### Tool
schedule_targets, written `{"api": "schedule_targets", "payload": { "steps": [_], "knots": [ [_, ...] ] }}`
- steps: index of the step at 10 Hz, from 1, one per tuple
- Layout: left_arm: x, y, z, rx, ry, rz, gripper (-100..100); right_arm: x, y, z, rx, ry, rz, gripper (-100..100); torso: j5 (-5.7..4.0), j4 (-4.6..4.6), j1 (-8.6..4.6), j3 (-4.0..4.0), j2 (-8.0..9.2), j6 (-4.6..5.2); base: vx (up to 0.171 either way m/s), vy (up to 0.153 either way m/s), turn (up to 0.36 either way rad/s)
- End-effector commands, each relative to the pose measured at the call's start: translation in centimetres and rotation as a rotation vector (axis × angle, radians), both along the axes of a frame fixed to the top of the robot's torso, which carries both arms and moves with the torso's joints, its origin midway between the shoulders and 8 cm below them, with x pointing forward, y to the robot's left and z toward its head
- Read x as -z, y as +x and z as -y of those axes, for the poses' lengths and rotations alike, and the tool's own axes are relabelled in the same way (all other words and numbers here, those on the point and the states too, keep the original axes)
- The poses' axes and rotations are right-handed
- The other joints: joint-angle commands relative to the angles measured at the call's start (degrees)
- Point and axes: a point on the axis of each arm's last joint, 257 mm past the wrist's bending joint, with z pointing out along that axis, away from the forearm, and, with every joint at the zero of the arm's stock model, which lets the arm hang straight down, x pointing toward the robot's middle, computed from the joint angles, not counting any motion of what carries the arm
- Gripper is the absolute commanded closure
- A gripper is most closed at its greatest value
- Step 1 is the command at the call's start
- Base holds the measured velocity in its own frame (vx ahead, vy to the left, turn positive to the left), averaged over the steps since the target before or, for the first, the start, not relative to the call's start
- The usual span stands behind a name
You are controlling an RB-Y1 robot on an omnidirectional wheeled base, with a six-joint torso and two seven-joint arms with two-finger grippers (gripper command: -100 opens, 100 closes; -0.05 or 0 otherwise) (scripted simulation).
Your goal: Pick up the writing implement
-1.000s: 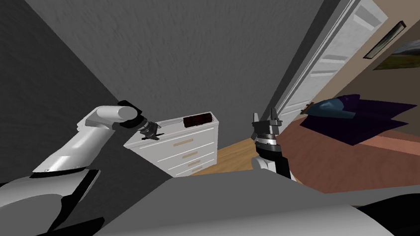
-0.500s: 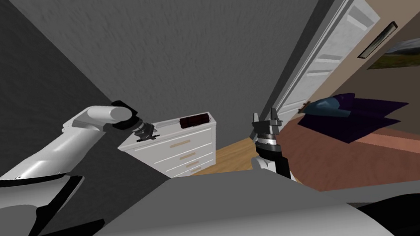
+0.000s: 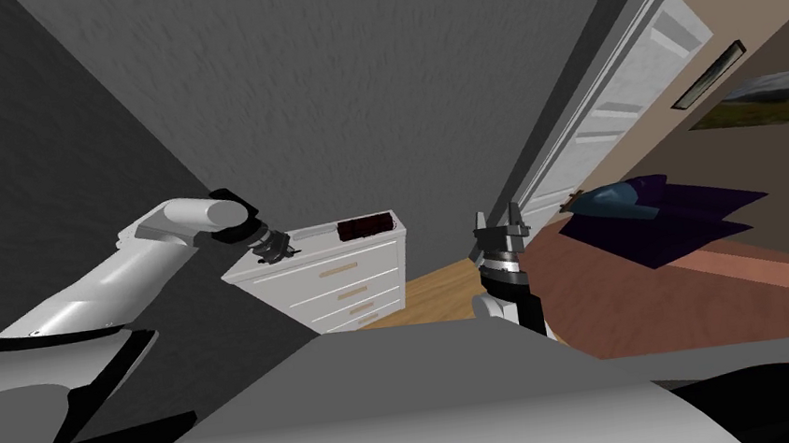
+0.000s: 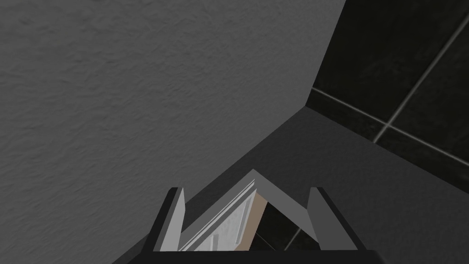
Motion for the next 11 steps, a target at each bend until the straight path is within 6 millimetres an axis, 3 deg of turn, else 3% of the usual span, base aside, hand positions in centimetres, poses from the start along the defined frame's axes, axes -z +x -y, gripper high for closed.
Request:
{"api": "schedule_targets", "payload": {
  "steps": [1,4,5,7,9,11],
  "knots": [
    [-0.2,1.0,0.4,-0.012,-0.010,0.006,100,0.0,0.0,0.0,0.000,0.000,0.000,0,0.00,0.00,0.00,0.00,0.00,0.00,-0.024,0.084,0.276],
    [0.2,2.7,1.7,-0.015,-0.025,0.014,100,0.0,0.0,0.0,0.000,0.000,0.000,0,0.10,0.00,0.34,0.03,0.05,0.00,-0.020,0.100,0.113],
    [-0.6,3.9,2.7,-0.002,-0.028,0.045,100,0.0,0.0,0.0,0.000,0.000,0.000,0,0.12,0.03,0.55,0.07,0.11,-0.20,-0.025,0.106,0.161],
    [0.9,4.4,4.2,0.006,-0.045,0.039,100,0.0,0.0,0.0,0.000,0.000,0.000,0,0.09,0.01,0.25,0.03,0.06,0.00,-0.007,0.024,-0.024],
    [0.0,6.2,5.7,0.010,-0.049,0.056,100,0.0,0.0,0.0,0.000,0.000,0.000,0,0.06,0.02,0.29,0.04,0.05,-0.18,-0.013,0.076,0.204],
    [1.4,6.7,7.5,0.024,-0.069,0.047,100,0.0,0.0,0.0,0.000,0.000,0.000,0,0.08,0.01,0.24,0.04,0.07,-0.03,-0.009,0.039,-0.011]
  ]
}}
